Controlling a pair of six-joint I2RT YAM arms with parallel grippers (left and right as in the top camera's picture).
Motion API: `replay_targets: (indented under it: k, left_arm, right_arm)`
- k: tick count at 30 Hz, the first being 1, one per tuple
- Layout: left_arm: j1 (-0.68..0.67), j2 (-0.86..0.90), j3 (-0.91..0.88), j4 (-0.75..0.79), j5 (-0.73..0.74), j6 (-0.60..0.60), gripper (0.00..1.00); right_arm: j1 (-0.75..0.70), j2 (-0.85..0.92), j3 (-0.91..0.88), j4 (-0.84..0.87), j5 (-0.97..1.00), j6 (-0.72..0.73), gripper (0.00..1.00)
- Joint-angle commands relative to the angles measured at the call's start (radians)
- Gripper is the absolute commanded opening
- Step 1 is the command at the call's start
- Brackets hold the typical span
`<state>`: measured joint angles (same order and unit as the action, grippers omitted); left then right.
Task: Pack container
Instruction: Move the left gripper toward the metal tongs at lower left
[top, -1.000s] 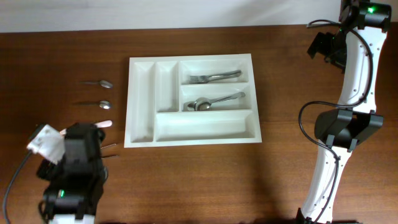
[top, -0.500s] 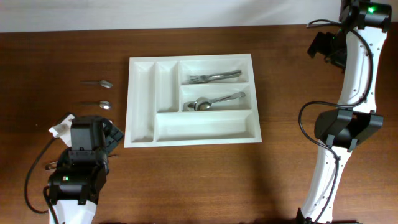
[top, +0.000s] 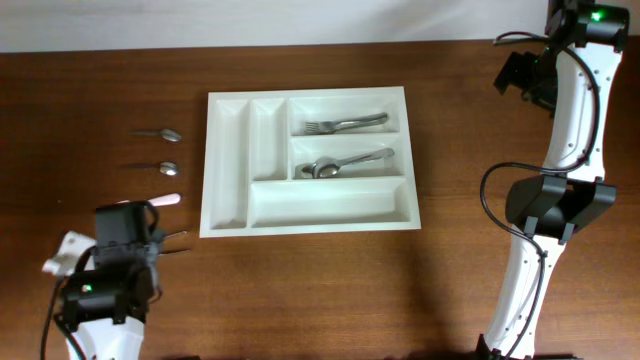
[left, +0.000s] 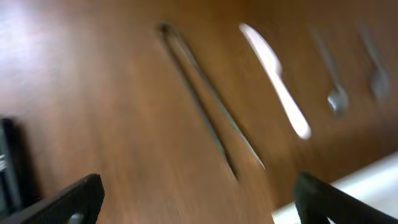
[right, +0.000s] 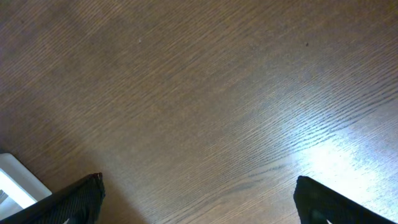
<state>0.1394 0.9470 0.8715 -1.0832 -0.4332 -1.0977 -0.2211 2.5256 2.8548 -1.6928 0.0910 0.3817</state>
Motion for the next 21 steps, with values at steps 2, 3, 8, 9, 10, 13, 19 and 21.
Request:
replay_targets:
  k: [2,3,8,9,10,13,19,21]
  left_arm:
    - [0.107,0.02,0.013,-0.01,-0.061,-0.137,0.99]
    - [0.129,0.02,0.013,-0.01,-0.061,-0.137,0.99]
    - [0.227,0.02,0.013,-0.008,-0.011,-0.137,0.99]
    - [0.249,0.023,0.013,-0.005,0.007,-0.137,0.99]
    - [0.291,0.034,0.013,0.005,0.035,-0.137,0.99]
    - [0.335,0.066,0.013,0.02,0.053,-0.137,0.99]
    - [0.344,0.182,0.013,0.088,0.181,-0.137,0.99]
    - [0.344,0.229,0.013,0.122,0.224,-0.136,1.0]
  right_arm:
    - [-0.005,-0.032,0.015,-0.006,-0.002,-0.008,0.99]
    - [-0.005,-0.032,0.015,-0.006,-0.002,-0.008,0.99]
    - [-0.005,-0.032,0.015,-0.006,-0.002,-0.008,0.99]
    - [-0.005,-0.032,0.015,-0.006,-0.002,-0.008,0.99]
    - [-0.005,-0.032,0.015,-0.006,-0.002,-0.008,0.99]
    - [-0.005,-0.032,0.015,-0.006,-0.002,-0.008,0.99]
    - [-0.005,-0.032,0.015,-0.006,-0.002,-0.008,0.99]
    - [-0.005,-0.032,0.015,-0.006,-0.002,-0.008,0.99]
